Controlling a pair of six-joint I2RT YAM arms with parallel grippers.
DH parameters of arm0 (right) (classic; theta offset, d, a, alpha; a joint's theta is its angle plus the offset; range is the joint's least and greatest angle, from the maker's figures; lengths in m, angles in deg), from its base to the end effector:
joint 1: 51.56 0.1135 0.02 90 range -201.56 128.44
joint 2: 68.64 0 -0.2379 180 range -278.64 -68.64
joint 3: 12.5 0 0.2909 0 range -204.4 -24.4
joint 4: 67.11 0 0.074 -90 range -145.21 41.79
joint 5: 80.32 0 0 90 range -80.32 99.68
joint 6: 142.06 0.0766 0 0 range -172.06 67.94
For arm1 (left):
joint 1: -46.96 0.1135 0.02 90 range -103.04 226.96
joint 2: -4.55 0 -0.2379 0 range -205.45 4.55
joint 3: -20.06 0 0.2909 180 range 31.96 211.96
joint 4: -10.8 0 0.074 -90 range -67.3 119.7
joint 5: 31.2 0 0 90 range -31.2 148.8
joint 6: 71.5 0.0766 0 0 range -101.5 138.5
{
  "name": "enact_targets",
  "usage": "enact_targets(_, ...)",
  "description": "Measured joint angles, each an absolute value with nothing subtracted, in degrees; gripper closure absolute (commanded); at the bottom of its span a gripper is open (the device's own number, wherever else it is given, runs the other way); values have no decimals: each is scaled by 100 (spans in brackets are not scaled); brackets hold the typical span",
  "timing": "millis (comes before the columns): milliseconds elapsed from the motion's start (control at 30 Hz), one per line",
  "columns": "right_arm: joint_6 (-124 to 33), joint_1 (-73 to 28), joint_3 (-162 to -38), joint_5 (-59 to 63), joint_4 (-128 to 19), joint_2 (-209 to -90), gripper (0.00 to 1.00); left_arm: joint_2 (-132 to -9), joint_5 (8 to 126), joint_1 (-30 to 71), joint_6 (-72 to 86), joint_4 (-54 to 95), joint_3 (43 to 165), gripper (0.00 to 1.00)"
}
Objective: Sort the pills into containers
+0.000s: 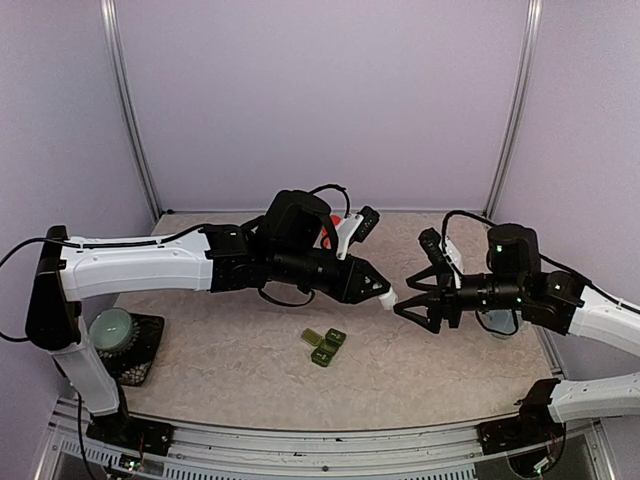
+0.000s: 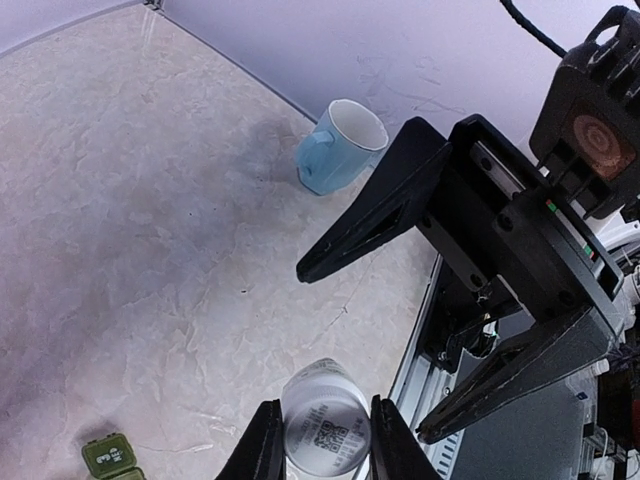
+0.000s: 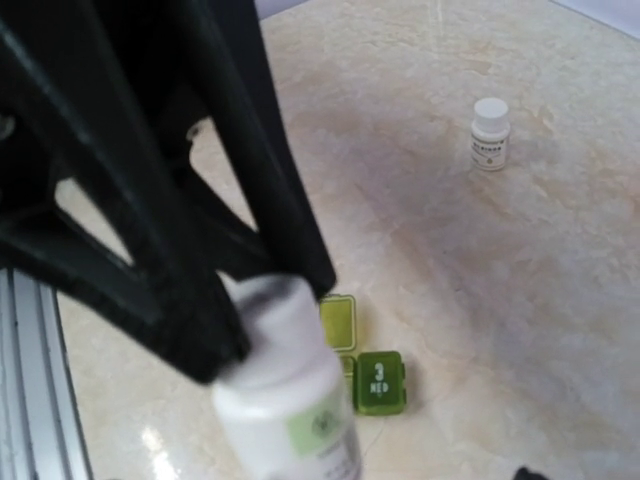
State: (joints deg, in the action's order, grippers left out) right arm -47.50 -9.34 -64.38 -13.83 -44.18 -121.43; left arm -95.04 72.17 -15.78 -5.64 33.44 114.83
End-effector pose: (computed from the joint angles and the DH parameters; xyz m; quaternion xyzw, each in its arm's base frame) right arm 0.2008 0.2235 0.2400 -0.3700 0.7405 0.3688 0.4227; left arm 0.2047 -0.4360 0.2551 0.3376 0.7812 -0.4267 0.3059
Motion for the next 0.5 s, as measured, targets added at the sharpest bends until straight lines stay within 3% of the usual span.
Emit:
enact_targets(300,-5102,-547,-6644,-1070,-4366,-12585,29,-9509,7317,-1576,-704,3342,11492,85)
enact_targets(500,-5141,-499,-6364,-976,-4807,-12211,31,-9408,7483,-1499,-971,2986,11243,84)
